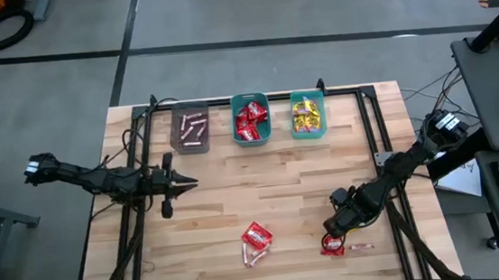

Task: Sort candy
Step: Put the yellow candy on the light green bin

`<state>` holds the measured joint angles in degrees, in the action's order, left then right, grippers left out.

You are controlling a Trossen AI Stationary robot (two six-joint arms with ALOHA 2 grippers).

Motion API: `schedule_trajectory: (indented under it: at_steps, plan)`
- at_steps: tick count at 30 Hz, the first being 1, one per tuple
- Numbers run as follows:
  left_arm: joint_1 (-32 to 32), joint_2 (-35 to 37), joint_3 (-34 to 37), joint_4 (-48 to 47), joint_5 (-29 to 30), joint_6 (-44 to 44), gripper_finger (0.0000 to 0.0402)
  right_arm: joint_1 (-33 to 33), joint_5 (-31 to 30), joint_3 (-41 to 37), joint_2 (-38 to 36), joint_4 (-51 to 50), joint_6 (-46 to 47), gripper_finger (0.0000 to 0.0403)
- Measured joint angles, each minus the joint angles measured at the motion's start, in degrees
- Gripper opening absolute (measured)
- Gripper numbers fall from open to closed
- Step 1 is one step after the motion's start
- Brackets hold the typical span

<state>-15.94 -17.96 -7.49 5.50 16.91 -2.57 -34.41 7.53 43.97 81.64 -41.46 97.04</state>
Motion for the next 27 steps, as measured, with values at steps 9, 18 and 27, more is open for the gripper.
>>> schedule_trajectory:
  at_steps: [9,18,27]
  plan:
    - [0.01,3.98,2.56,2.48,0.03,0.15,0.0038,0.02,-0.04,-0.07,3.69,0.20,0.33,0.0256]
    - [0.01,4.61,2.54,2.51,0.53,0.13,0.0038,0.13,-2.39,-0.07,4.25,0.08,-0.64,0.0172]
    - [0.01,4.55,2.54,5.13,0.70,0.12,0.0038,0.38,-10.10,1.05,-2.09,-7.77,-2.43,0.0023]
